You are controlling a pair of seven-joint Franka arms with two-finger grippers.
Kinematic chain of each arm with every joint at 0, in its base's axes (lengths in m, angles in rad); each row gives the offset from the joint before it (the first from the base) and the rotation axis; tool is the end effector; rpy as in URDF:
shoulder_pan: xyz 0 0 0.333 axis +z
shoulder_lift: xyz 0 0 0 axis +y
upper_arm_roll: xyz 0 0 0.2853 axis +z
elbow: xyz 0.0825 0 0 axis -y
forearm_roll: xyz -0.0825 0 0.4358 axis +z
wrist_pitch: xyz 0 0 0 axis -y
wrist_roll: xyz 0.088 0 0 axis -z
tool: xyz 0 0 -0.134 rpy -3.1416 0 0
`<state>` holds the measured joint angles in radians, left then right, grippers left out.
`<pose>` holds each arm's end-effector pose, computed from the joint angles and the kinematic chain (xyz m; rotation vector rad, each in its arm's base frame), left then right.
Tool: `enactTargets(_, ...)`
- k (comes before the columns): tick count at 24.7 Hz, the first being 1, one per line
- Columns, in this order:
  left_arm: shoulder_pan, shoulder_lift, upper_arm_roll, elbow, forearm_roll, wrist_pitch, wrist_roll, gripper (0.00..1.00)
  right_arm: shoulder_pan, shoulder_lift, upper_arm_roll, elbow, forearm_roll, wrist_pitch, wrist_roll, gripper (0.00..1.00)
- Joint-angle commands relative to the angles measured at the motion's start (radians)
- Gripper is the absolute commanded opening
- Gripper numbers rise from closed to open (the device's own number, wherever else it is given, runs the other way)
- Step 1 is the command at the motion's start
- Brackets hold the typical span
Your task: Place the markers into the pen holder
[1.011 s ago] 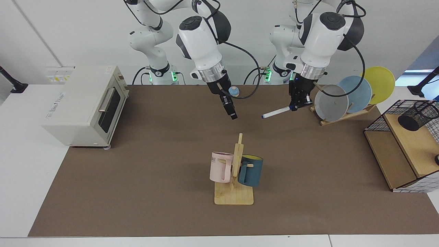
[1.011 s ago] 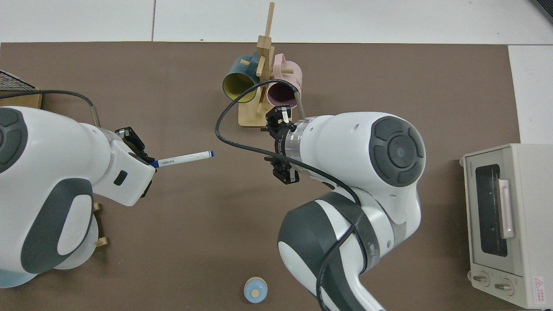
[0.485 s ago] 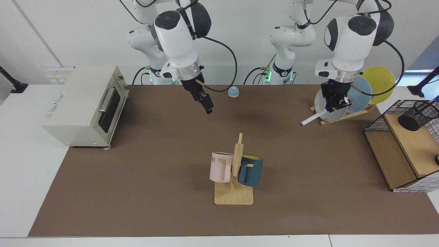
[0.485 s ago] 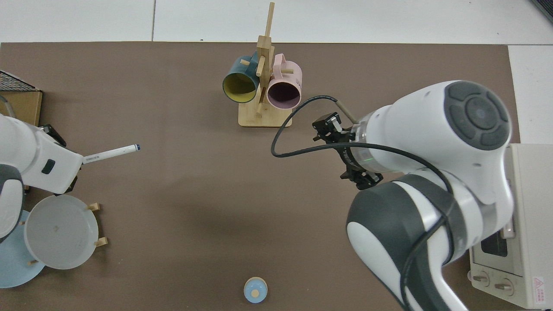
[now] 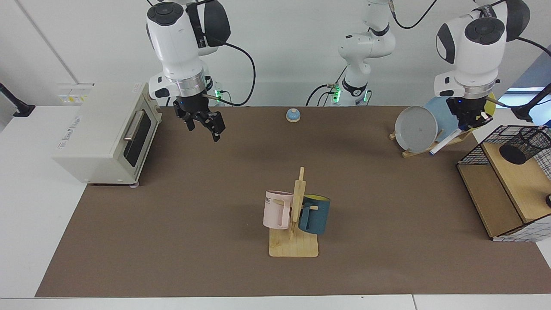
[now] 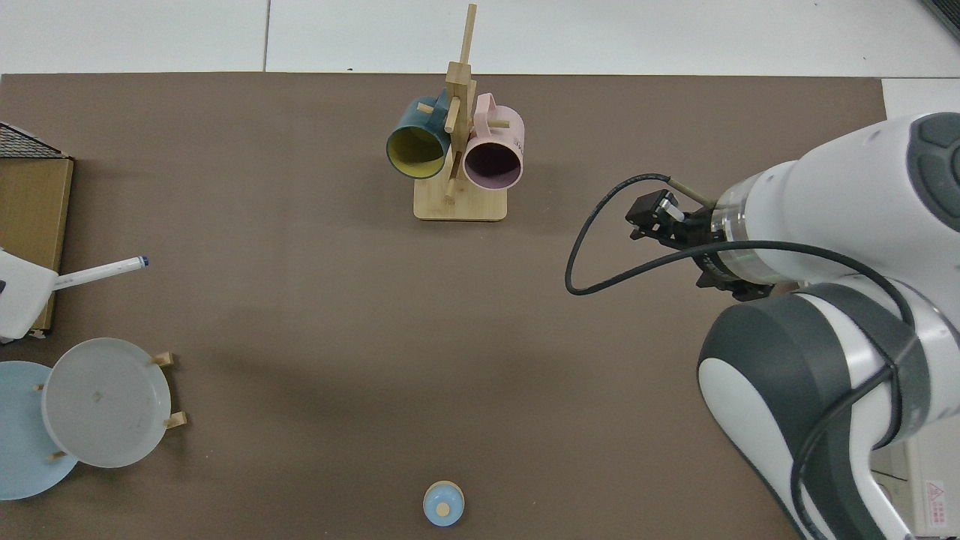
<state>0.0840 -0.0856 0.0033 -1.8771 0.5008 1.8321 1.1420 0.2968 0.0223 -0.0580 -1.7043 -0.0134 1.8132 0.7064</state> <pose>0.5906 0.1032 0.4919 -2.2472 1.4992 0.3413 0.6138 0.1482 0.5044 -3.0286 0.7169 -0.1303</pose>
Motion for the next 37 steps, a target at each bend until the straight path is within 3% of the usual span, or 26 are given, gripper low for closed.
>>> enactTargets(1, 0.043, 0.061, -0.013, 0.114, 0.149, -0.043, 0.039, 0.0, -0.076, -0.027, 0.017, -0.026, -0.036, 0.012, -0.269, 1.0)
enactTargets(7, 0.075, 0.164, -0.013, 0.282, 0.298, -0.048, 0.148, 0.0, -0.131, -0.025, 0.017, -0.023, -0.028, 0.04, -0.534, 1.0)
enactTargets(15, 0.163, 0.231, -0.014, 0.384, 0.406, 0.035, 0.238, 0.0, -0.165, -0.01, 0.017, 0.006, -0.022, 0.055, -0.578, 1.0)
enactTargets(21, 0.215, 0.233, -0.014, 0.386, 0.479, 0.156, 0.255, 0.0, -0.209, -0.007, 0.017, 0.015, -0.013, 0.037, -0.659, 1.0)
enactTargets(32, 0.209, 0.222, -0.014, 0.308, 0.647, 0.157, 0.272, 0.0, -0.215, -0.022, 0.015, 0.008, -0.007, 0.025, -0.711, 1.0)
enactTargets(37, 0.203, 0.228, -0.014, 0.285, 0.671, 0.141, 0.272, 0.0, -0.215, -0.041, 0.014, 0.003, -0.008, -0.095, -0.716, 1.0)
